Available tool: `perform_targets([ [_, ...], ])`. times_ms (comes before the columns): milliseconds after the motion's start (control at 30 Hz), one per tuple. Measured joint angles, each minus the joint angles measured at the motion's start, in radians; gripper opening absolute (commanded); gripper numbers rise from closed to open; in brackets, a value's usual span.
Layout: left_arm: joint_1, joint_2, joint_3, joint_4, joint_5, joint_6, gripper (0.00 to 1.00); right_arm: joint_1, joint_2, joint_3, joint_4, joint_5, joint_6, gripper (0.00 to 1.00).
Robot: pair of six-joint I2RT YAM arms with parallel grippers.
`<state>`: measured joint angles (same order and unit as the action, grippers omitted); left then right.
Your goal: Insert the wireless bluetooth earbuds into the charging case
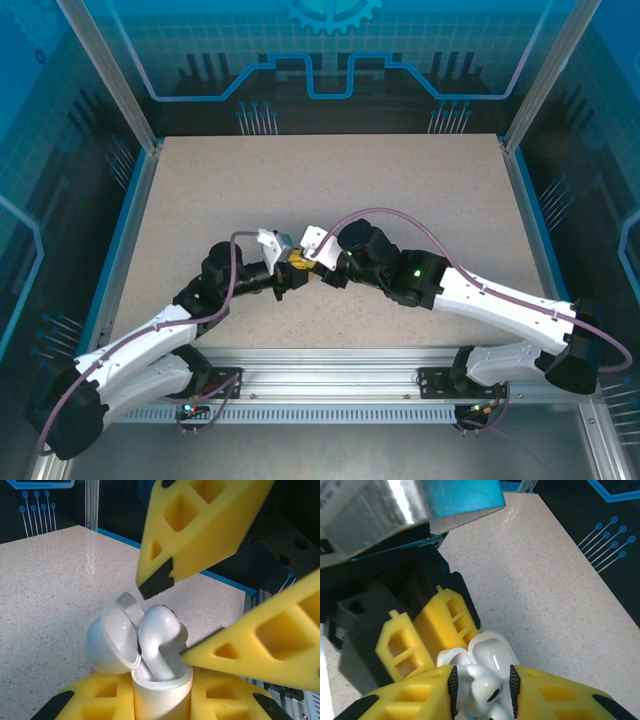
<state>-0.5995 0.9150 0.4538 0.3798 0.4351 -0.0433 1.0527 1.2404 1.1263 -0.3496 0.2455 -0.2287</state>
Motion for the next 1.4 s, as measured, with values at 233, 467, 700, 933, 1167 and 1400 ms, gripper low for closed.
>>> perform_targets([
  [233, 0.0, 0.0, 0.0, 0.018, 0.0, 0.0, 0.0, -0.042, -0.084, 0.0, 0.0, -0.089, 0.053, 0.5],
  [467, 0.0, 0.0, 0.0, 0.053, 0.0, 0.0, 0.0, -0.144, -0.168, 0.002, -0.016, -0.137, 0.144, 0.64],
  [700, 0.0, -0.001, 0.0, 0.098, 0.005, 0.0, 0.0, -0.279, -0.162, 0.003, -0.094, -0.212, 0.245, 0.88],
  [933, 0.0, 0.0, 0.0, 0.145, 0.018, 0.036, 0.0, -0.356, -0.124, 0.032, -0.131, -0.37, 0.326, 1.0],
  [1167, 0.0, 0.01, 0.0, 0.181, 0.034, 0.07, 0.0, -0.374, -0.091, 0.066, -0.14, -0.465, 0.366, 1.0],
  [1400, 0.0, 0.016, 0.0, 0.187, 0.034, 0.072, 0.0, -0.374, -0.045, 0.073, -0.14, -0.494, 0.383, 1.0],
])
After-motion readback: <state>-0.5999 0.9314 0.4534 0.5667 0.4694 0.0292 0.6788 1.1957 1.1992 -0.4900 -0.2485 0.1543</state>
